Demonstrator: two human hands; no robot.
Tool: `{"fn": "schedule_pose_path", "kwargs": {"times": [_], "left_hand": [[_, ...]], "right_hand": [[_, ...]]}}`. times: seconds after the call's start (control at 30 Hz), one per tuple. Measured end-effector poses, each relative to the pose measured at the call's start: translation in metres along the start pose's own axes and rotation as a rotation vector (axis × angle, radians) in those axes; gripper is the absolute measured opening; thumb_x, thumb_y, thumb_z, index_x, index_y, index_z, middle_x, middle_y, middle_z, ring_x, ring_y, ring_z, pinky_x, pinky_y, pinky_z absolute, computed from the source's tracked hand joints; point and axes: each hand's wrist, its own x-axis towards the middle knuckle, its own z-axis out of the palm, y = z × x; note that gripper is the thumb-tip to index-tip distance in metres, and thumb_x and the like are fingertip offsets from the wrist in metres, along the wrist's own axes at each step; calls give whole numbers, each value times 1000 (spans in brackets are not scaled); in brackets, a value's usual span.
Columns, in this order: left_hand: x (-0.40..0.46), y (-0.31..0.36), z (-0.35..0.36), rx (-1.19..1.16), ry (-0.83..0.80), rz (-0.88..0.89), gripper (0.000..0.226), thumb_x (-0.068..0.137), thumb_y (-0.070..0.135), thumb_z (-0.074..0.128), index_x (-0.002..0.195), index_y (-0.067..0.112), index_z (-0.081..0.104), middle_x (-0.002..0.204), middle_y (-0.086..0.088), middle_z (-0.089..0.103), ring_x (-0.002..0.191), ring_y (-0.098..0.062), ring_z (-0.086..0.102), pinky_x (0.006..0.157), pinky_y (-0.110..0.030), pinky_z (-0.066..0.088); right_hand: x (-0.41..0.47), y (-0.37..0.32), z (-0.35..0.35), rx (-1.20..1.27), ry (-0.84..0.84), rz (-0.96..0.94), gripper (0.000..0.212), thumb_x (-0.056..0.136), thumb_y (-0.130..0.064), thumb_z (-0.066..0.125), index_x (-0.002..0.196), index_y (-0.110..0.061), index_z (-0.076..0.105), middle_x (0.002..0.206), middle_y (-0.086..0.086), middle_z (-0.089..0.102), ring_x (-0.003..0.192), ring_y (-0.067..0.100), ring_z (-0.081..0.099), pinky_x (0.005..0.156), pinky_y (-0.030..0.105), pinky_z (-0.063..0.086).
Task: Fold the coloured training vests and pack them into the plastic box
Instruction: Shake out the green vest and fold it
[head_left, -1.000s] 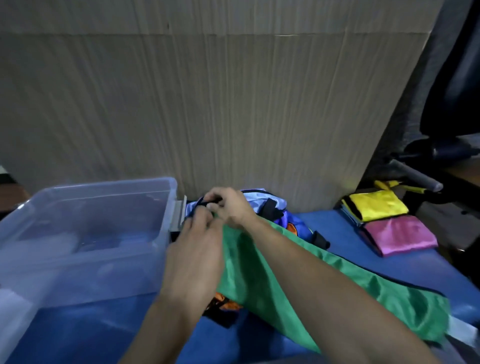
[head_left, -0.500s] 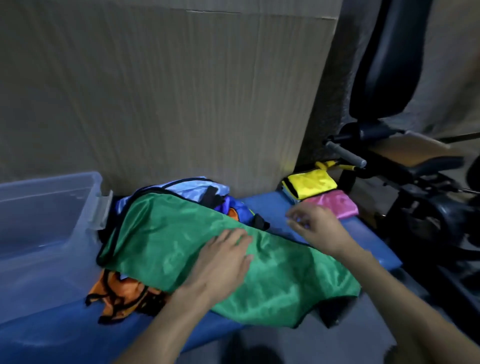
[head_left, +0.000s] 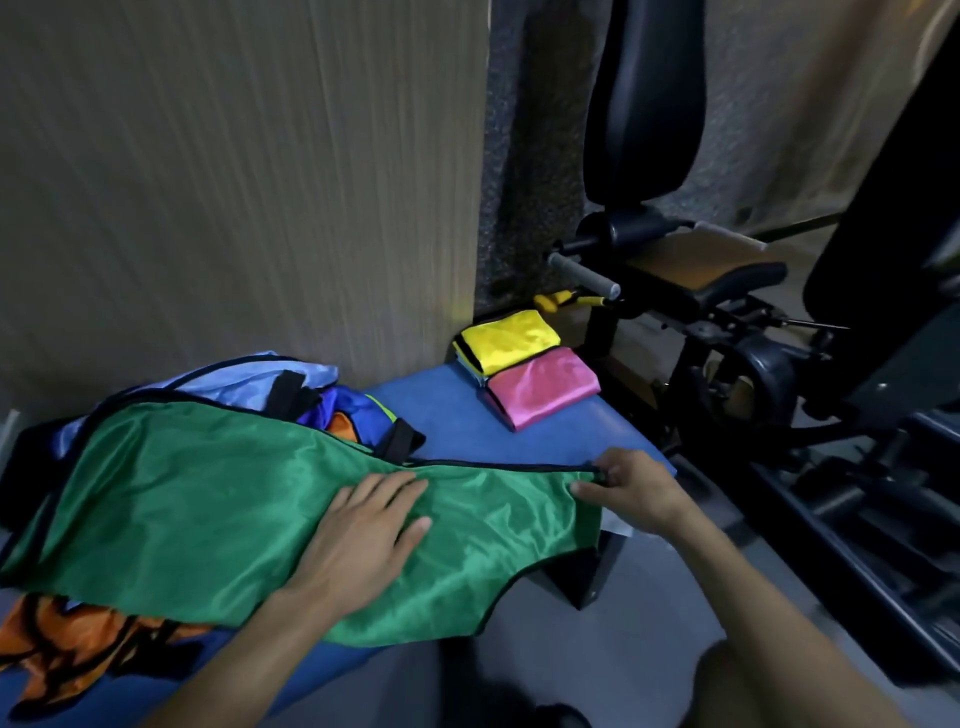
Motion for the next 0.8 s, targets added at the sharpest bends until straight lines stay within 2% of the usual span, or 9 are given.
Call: {"fn": "schedule_pose_path", "kwargs": {"times": [0.13,0.27,0.43,0.53,0.6,0.67,0.7,0.8], "left_hand": [[-4,2,6,-6,15,12,56,102,56,31,140,24,57,143,10,53,126,-15,50,99,-37,45],[-4,2,8,-13,38,14,55,102,55,31,140,24,57,143,10,53,126,-16,50,98,-37,45],[2,5,5,-15,55,11,53,100,55,32,132,25,63,134,11,57,117,-17,54,92,-38,49],[13,16,-4,-40,68,20,49,98,52,34,122,25,67,122,13,62,106,-16,59,86,-38,51],[21,32,-9,-188,86,22,37,98,50,40,112,30,67,109,18,63,98,-11,61,81,-36,52],[29,52,-15,-462,89,-29,21,95,47,50,98,33,65,94,20,65,86,-2,64,75,-32,53],[32,61,-17,-603,84,-68,17,94,46,56,92,32,65,88,19,67,81,-3,65,72,-31,53],[39,83,-23,-949,38,-189,28,89,55,63,89,28,65,81,10,71,76,-11,70,71,-35,57]], "right_hand": [[3,-3,1,46,99,5,18,84,-28,82,79,-22,65,70,-10,59,79,19,63,66,29,46],[0,-10,-2,38,154,-26,17,82,-25,83,75,-27,68,74,-10,67,82,15,66,73,29,50],[-5,-22,-8,291,67,-172,16,86,-24,81,75,-19,70,71,-5,68,62,8,62,65,32,54],[-9,-33,-10,452,0,-172,14,89,-22,79,84,-11,71,69,0,64,53,25,62,50,41,58],[-10,-41,-10,546,-32,-149,16,89,-19,78,90,-4,71,68,4,61,49,28,58,45,37,56],[-11,-51,-7,603,-58,-133,19,89,-17,78,92,0,70,69,10,59,46,24,56,43,31,53],[-11,-54,-5,618,-65,-128,19,89,-16,79,92,0,70,70,13,59,44,22,55,42,29,53],[-11,-61,5,569,-31,-141,16,88,-17,80,87,-5,70,70,11,66,43,21,60,41,30,53]]}}
